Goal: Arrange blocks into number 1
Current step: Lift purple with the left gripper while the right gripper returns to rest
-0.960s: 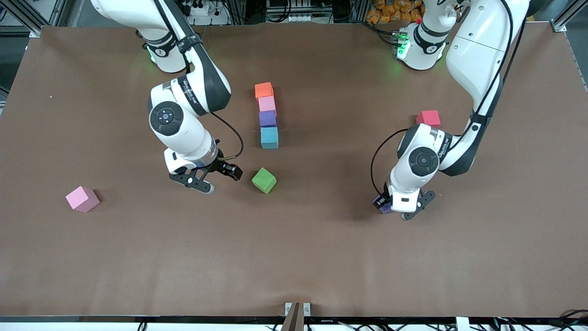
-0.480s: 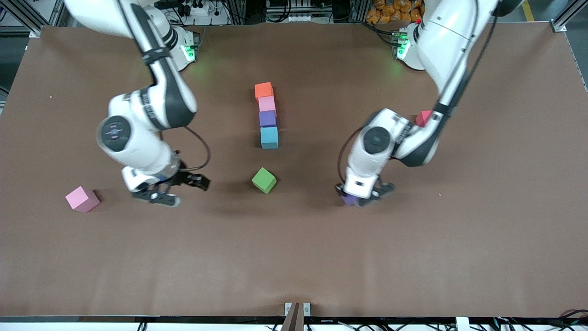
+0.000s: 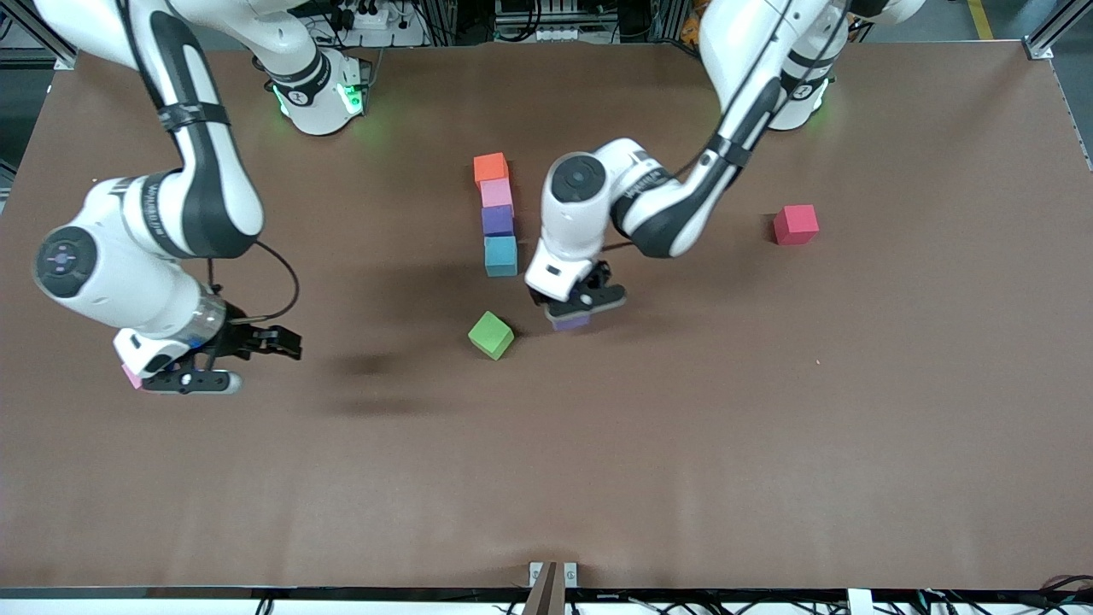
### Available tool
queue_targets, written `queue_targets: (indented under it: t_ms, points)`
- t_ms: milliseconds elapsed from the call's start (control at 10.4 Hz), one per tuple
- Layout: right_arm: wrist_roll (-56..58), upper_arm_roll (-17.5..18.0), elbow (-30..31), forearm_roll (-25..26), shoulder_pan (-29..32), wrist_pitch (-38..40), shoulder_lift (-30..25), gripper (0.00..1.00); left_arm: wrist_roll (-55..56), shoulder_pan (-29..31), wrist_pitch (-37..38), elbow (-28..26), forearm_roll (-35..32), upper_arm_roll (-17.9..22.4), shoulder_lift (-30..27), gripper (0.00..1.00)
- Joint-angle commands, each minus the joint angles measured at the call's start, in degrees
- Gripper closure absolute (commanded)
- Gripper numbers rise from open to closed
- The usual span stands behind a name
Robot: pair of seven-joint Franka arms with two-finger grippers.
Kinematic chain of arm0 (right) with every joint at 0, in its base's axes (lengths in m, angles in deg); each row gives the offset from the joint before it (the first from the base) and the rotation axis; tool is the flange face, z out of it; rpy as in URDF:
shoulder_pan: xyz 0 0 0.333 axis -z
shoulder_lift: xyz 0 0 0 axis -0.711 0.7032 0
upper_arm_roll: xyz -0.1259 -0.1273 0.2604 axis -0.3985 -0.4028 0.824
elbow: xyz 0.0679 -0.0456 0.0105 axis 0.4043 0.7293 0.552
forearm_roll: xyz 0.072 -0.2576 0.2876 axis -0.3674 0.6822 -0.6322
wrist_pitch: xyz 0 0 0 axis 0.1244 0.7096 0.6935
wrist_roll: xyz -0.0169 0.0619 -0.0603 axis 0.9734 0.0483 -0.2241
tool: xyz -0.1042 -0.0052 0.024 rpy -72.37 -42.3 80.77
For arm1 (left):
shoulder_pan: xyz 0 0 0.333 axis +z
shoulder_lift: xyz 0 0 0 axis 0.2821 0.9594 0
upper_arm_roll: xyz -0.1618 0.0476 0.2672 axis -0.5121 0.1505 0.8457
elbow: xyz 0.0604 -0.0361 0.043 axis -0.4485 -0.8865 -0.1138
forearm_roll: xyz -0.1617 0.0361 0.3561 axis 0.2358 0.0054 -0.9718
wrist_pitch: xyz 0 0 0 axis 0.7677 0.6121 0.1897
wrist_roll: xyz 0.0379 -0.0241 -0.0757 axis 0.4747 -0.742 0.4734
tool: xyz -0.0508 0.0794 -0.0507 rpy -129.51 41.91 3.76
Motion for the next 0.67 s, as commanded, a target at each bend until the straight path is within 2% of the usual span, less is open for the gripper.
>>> queue_targets:
  t_ms: [0, 384, 576]
  points:
    - [1.63, 1.49, 0.36, 5.96, 2.36, 0.87, -4.49, 0.07, -1.09, -2.92, 1.10, 6.33, 0.08, 0.63, 4.64, 1.00]
    - [5.94, 1.49, 0.36, 7.30, 5.44, 1.57, -10.21, 0.04, -2.16, -5.47, 1.10, 10.90, 0.16, 0.63, 9.12, 1.00]
    - [6.11, 1.58, 0.37, 7.30, 8.07, 4.29, -13.20, 0.00, -2.16, -6.44, 1.10, 11.61, 0.16, 0.72, 10.27, 1.00]
